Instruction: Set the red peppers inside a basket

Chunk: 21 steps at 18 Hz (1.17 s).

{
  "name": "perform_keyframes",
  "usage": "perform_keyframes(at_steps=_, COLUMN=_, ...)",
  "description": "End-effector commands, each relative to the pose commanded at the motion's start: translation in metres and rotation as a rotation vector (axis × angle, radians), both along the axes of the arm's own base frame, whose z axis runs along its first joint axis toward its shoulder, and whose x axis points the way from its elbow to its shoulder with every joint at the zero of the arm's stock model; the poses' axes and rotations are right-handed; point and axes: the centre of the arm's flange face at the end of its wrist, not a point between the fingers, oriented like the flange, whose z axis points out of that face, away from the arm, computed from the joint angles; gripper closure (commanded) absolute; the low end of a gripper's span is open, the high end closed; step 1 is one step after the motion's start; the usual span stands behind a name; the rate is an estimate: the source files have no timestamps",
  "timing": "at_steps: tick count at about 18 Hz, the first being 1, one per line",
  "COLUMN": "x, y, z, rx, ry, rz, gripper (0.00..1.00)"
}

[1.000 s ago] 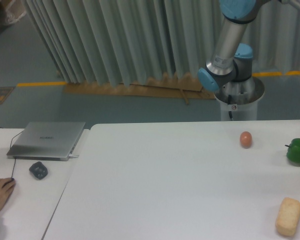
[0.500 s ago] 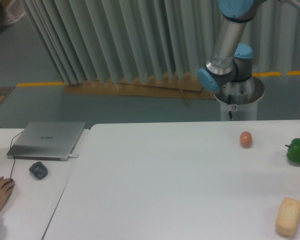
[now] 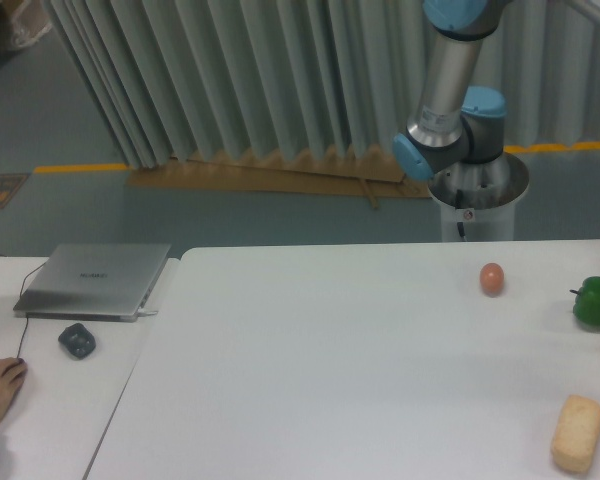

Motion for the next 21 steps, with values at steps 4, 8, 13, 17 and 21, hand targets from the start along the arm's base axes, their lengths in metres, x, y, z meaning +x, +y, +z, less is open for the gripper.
perform_keyframes(at_steps=4, x=0.026, y=0.03, z=0.003, rx=0.001, ry=-0.008, rz=-0.026, gripper=0.0)
perform_keyframes(at_steps=8, x=0.057, y=0.065, z=0.004, rx=-0.002, ry=-0.005, rz=-0.059, gripper=0.0)
perform_keyframes(at_steps=13, x=0.083, y=0.087, z=-0.002, rx=0.011, ry=-0.029, rz=-0.026, gripper=0.0)
perform_keyframes(at_steps=17, x=0.096, y=0.086, z=-0.008, rx=0.014, ry=-0.047, rz=-0.036, gripper=0.0)
perform_keyframes(at_steps=21, x=0.099, y=0.085, z=-0.012, rx=0.008, ry=-0.056, rz=-0.036, gripper=0.0)
